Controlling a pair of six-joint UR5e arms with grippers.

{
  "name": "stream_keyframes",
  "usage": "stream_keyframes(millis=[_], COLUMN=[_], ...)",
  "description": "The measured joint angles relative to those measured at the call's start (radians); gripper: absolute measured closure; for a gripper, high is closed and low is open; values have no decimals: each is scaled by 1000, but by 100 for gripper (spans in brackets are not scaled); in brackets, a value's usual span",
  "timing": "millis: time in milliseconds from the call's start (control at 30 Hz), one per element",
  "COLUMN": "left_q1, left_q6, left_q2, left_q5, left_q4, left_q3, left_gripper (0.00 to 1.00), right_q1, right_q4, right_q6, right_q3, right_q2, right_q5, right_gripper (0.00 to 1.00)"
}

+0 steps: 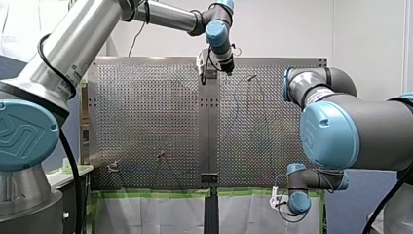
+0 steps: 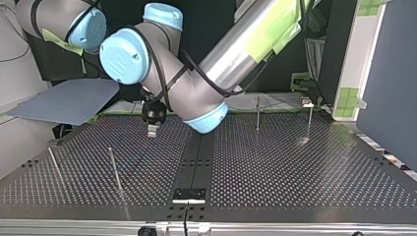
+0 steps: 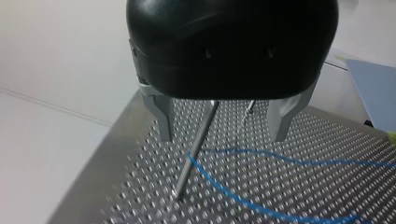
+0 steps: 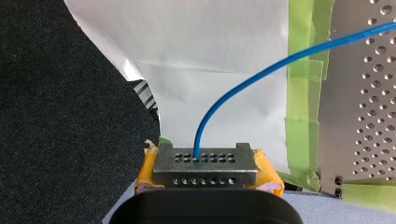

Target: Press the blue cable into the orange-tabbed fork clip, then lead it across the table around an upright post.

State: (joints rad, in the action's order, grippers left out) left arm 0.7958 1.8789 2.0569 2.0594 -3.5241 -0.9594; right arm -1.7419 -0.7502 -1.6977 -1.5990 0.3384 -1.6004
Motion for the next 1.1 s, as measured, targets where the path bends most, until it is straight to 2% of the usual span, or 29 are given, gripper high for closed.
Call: stream_keyframes(millis=[200, 433, 767, 933, 1100], left_q1=[30, 36, 33, 35, 36], left_q6=[-3, -1, 59, 97, 127], left_q2=[-55, -121, -213, -252, -299], left_q5=[46, 50, -19, -57, -71], left_q4=[50, 116, 207, 246, 294], left_q3=[-55, -121, -213, -252, -299], left_gripper=[2, 2, 2, 2, 2], right_q1=[0, 0, 0, 0, 0], right_q4=[1, 1, 3, 3, 4], right_q6=[1, 2, 18, 20, 21], right_q3=[0, 0, 4, 5, 6], right_q2=[0, 0, 0, 0, 0], right_q5=[0, 0, -1, -1, -2], right_gripper=[100, 100, 100, 100, 100])
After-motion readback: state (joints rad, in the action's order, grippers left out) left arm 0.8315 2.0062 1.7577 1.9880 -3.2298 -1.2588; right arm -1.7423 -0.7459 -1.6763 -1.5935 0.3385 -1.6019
